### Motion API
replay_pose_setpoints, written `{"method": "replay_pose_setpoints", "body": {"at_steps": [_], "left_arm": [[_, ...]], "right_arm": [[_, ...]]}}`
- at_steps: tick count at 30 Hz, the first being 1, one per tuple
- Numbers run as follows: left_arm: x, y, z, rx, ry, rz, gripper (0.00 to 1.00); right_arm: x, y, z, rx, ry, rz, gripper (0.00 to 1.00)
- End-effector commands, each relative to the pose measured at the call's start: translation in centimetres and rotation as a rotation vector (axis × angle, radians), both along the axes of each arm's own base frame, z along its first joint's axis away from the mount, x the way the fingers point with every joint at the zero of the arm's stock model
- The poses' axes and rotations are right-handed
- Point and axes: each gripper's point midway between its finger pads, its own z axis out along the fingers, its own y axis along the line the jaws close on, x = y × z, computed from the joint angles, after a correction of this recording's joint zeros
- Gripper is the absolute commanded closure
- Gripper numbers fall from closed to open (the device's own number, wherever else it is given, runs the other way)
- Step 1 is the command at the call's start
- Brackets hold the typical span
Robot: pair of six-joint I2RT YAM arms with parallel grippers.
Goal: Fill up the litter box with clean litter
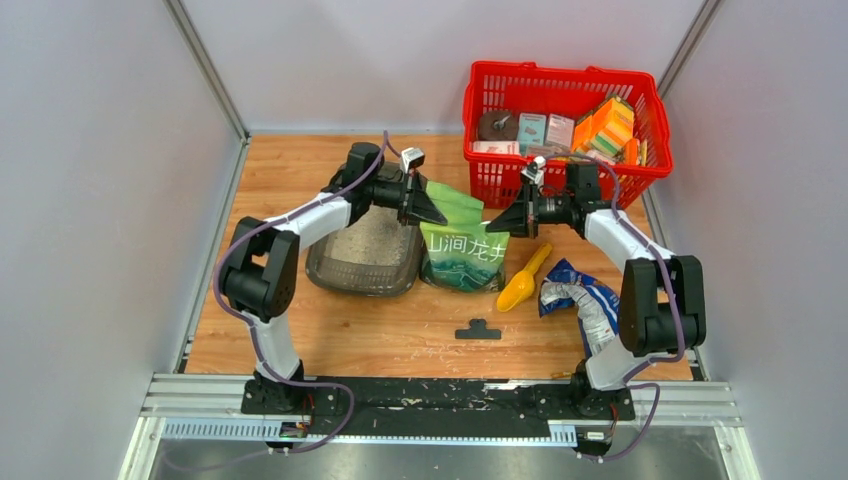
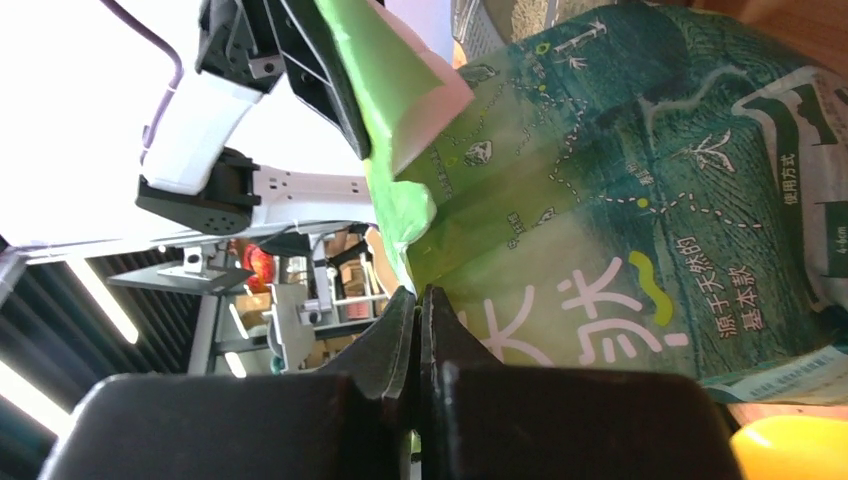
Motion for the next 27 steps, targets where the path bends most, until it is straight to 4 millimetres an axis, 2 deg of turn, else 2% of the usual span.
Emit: {"method": "replay_pose_setpoints", "body": {"at_steps": [1, 2, 4, 5, 6, 7, 8, 9, 10, 11, 12, 13, 14, 16, 17, 18, 19, 20, 22, 26, 27], "left_arm": [[-1.2, 1.4, 2.2, -0.020, 0.180, -0.028, 1.00], [-1.1, 1.6, 1.8, -0.008, 0.163, -0.017, 1.00], [-0.8, 2.0, 1.2, 0.029, 0.179, 0.029, 0.78], [-0.3, 2.6, 1.3, 0.025, 0.154, 0.047, 0.69], [0.3, 2.9, 2.4, 0.014, 0.109, 0.059, 0.54], [0.5, 3.4, 2.6, 0.027, 0.108, 0.073, 0.49], [1.2, 4.4, 2.9, 0.031, -0.019, 0.084, 0.45], [1.6, 4.9, 5.3, 0.035, -0.158, 0.095, 0.42], [1.0, 5.8, 4.4, 0.133, -0.146, 0.118, 0.39], [1.5, 6.3, 5.9, 0.157, -0.454, 0.073, 0.35], [1.3, 6.8, 6.4, 0.219, -0.579, 0.065, 0.30], [-0.3, 7.3, 6.0, 0.273, -0.621, 0.006, 0.29], [-0.1, 7.6, 6.6, 0.290, -0.870, -0.072, 0.29], [-1.5, 7.5, 7.0, 0.351, -1.095, -0.163, 0.29], [-1.5, 7.5, 6.1, 0.364, -1.230, -0.221, 0.29], [-2.2, 7.2, 7.0, 0.371, -1.341, -0.227, 0.27], [-1.5, 6.5, 7.8, 0.352, -1.465, -0.218, 0.27], [-1.7, 6.2, 6.9, 0.347, -1.556, -0.267, 0.26], [-1.8, 4.7, 7.0, 0.336, -1.732, -0.348, 0.25], [-0.3, 1.9, 6.1, 0.314, -1.841, -0.403, 0.26], [0.3, 1.3, 6.5, 0.310, -1.885, -0.393, 0.26]], "right_arm": [[1.6, -1.6, 3.5, 0.088, 0.176, -0.045, 1.00], [1.7, -1.6, 3.5, 0.088, 0.170, -0.046, 1.00], [1.8, -1.6, 3.2, 0.088, 0.175, -0.039, 1.00], [1.9, -1.6, 2.9, 0.088, 0.179, -0.042, 1.00], [2.0, -1.6, 2.8, 0.087, 0.173, -0.043, 1.00], [2.1, -1.6, 2.6, 0.083, 0.165, -0.050, 1.00], [2.2, -1.6, 2.6, 0.082, 0.165, -0.053, 1.00], [2.2, -1.6, 2.6, 0.083, 0.157, -0.052, 1.00], [2.3, -1.4, 2.8, 0.081, 0.148, -0.048, 1.00], [2.2, -1.3, 2.9, 0.080, 0.145, -0.044, 1.00], [2.2, -1.1, 2.9, 0.081, 0.141, -0.036, 1.00], [2.1, -0.8, 2.9, 0.079, 0.143, -0.028, 1.00], [2.1, -0.6, 2.8, 0.079, 0.149, -0.024, 1.00], [2.2, -0.4, 2.4, 0.080, 0.178, -0.019, 1.00], [2.2, -0.4, 2.3, 0.081, 0.187, -0.019, 1.00], [2.2, -0.4, 2.3, 0.080, 0.193, -0.019, 1.00], [2.2, -0.4, 2.2, 0.081, 0.198, -0.016, 1.00], [2.3, -0.4, 2.1, 0.081, 0.209, -0.016, 1.00], [2.3, -0.3, 2.0, 0.084, 0.220, -0.013, 1.00], [2.3, -0.3, 2.0, 0.090, 0.234, -0.005, 1.00], [2.2, -0.4, 2.0, 0.090, 0.239, -0.004, 1.00]]}}
